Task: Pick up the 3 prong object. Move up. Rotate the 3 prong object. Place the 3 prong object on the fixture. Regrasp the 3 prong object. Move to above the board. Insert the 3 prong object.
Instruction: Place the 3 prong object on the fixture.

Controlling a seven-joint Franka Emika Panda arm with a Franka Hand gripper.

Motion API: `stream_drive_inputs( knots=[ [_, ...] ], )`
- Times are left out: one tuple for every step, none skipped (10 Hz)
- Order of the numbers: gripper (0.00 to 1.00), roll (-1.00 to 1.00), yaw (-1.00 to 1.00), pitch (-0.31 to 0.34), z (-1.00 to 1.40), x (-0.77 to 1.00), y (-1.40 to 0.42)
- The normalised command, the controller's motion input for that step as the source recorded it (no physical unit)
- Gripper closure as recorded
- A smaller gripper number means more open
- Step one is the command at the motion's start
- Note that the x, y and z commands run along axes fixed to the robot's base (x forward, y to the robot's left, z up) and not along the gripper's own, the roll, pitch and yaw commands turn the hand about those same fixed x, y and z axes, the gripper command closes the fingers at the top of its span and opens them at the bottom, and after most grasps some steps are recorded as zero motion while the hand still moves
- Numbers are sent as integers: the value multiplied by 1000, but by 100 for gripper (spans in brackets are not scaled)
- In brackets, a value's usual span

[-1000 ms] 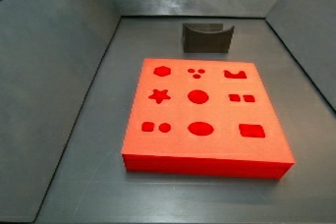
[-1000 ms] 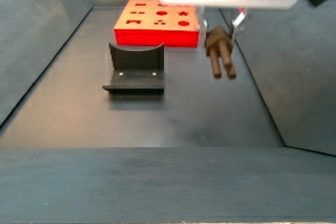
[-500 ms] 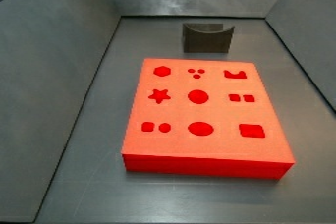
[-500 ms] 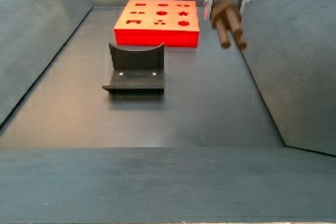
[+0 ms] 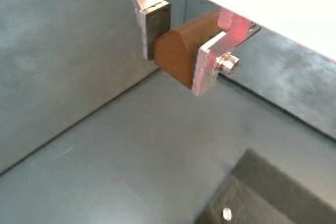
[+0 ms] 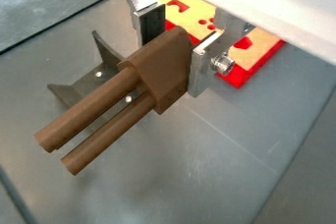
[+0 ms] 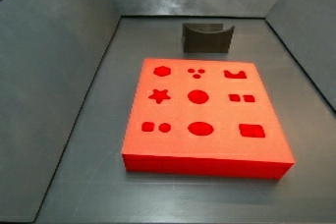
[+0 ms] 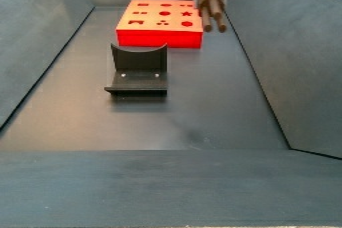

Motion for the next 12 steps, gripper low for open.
stream_drive_inputs(
  knots=[
    [100,-49,45,168,-34,1000,-275],
    [100,-43,45,161,-19,1000,-234],
    [100,-35,47,151,-8,916,-144],
    [100,-37,45,151,-6,813,-94],
    [100,-39,47,160,3,684,-48],
    [100,-40,48,161,8,623,-38],
    [100,-41,49,151,-4,508,-28],
    [100,-41,50,152,-1,420,-21],
    [100,-41,50,156,4,336,-17],
    [100,-41,49,154,5,254,-13],
    [100,-1000,65,-140,149,1000,217],
    [100,-1000,59,-136,160,1000,237]
  ],
)
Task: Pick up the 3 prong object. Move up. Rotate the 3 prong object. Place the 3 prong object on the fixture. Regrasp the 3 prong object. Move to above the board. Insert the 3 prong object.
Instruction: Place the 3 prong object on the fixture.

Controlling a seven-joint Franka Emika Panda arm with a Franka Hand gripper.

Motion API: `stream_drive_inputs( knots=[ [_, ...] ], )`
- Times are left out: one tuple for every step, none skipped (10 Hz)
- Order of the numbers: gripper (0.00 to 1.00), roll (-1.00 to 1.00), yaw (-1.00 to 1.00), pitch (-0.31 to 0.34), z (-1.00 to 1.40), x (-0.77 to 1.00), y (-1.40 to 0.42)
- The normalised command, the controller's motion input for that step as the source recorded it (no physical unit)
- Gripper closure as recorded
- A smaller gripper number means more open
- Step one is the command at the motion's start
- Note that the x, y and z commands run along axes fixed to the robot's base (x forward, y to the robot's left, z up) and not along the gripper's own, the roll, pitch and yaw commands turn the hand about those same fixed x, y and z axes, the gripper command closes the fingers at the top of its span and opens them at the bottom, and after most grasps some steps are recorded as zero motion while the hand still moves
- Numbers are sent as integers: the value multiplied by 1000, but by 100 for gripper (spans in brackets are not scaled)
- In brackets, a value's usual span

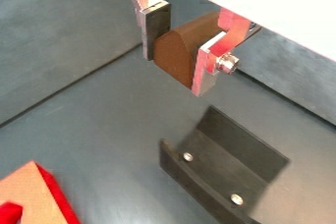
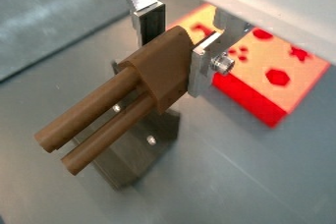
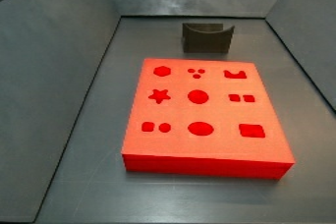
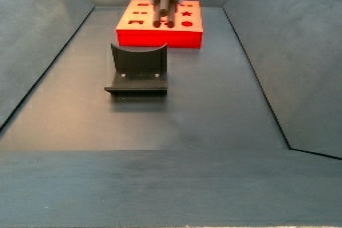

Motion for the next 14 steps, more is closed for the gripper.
stream_drive_inputs(
  knots=[
    [100,-1000,42,-117,76,874,179],
    [100,-1000,41,-102,30,784,105],
    [100,-1000,39,-91,17,727,83],
    [100,-1000,35,-62,6,617,62],
    [100,-1000,28,-21,7,508,51],
    [100,-1000,22,8,-3,436,51],
    [100,-1000,11,28,-13,368,49],
    [100,-1000,-2,51,-15,296,48],
    [100,-1000,-26,81,-15,202,49],
    [100,-860,-43,93,-16,131,48],
    [100,-638,-65,80,-13,68,47],
    [100,-520,-75,69,-12,60,46],
    [100,-348,-82,63,-18,70,44],
    [100,-214,-83,60,-12,73,30]
  ],
)
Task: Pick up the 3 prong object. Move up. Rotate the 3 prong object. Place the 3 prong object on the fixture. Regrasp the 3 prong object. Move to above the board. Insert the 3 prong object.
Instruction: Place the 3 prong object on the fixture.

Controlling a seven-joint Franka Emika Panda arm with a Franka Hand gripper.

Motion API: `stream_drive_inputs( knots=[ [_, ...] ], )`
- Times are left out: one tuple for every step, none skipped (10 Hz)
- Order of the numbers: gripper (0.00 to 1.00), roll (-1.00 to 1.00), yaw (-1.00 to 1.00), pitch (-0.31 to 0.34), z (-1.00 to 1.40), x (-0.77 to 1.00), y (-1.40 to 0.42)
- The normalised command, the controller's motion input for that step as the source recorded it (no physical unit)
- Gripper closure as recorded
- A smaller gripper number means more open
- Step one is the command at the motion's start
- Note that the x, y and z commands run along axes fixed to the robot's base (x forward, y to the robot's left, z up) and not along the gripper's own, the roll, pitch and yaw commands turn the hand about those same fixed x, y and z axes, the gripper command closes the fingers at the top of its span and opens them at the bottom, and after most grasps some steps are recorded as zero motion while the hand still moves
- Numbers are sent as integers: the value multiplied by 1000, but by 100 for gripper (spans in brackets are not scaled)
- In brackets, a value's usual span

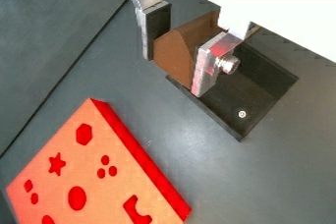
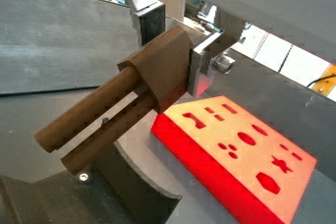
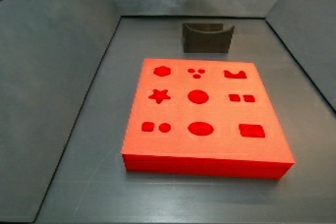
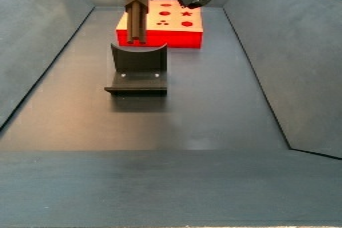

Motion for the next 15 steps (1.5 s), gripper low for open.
stream_drive_inputs(
  knots=[
    [100,-1000,-154,277,-1000,128,134],
    [100,-1000,-163,265,-1000,133,137],
    [100,-1000,-227,275,-1000,156,141],
    [100,-904,-261,239,-1000,172,137],
    [100,-800,-273,194,-1000,180,138],
    [100,-532,-282,95,-1000,185,143],
    [100,-425,-280,57,-1000,188,144],
    [100,-236,-245,0,-1000,196,135],
    [100,-178,-216,-42,-923,191,123],
    [100,-110,-171,-84,-728,135,159],
    [100,-101,-162,-95,-713,120,170],
    [100,-98,-158,-103,-704,119,192],
    [100,-101,-158,-106,-695,122,195],
    [100,-100,-133,-110,-675,124,204],
    [100,-102,-86,-105,-684,113,196]
  ],
)
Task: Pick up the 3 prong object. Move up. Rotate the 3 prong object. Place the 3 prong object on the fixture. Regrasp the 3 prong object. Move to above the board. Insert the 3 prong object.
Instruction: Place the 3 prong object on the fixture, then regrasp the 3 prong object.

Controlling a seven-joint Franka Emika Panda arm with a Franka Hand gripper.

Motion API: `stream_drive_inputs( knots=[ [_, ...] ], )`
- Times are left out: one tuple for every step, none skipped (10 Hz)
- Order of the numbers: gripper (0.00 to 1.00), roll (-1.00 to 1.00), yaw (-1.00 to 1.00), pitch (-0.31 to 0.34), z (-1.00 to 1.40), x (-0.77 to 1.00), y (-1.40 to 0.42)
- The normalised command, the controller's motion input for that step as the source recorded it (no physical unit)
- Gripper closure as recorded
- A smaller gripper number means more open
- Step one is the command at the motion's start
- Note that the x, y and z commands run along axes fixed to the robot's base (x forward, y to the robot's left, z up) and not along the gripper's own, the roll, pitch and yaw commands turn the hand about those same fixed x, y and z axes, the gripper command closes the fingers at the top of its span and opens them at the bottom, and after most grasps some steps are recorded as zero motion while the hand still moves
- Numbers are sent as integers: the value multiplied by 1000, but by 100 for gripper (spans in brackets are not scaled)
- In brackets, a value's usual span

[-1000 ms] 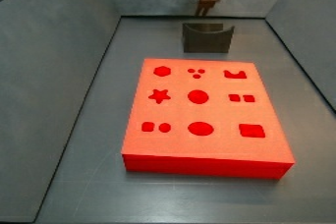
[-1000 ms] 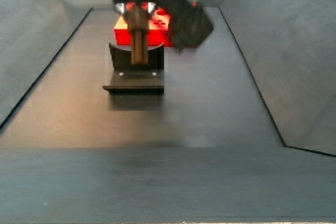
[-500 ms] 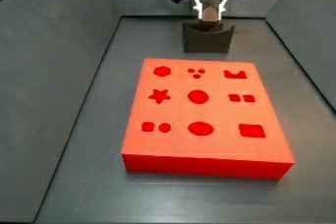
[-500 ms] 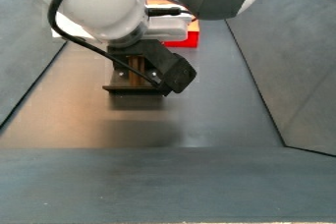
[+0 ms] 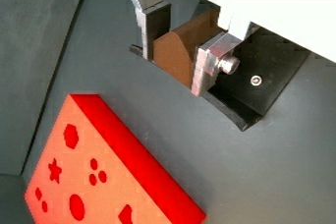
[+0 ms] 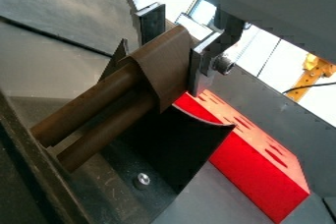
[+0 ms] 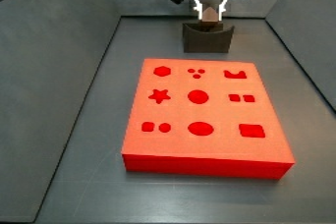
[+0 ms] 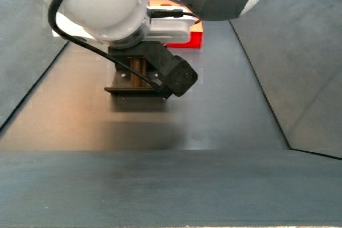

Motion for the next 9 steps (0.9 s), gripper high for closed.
stream_drive_inputs(
  knots=[
    [0,0,0,0,0,0,0],
    [0,25,26,15,1000,0,0],
    [0,34,33,21,1000,-11,7],
    [0,37,31,30,1000,-24,8],
    [0,46,22,41,1000,-34,6],
    [0,45,11,55,1000,-44,7],
    [0,38,3,57,849,-40,9],
    [0,32,-4,56,725,-38,7],
    [0,29,-18,52,408,-36,13]
  ],
)
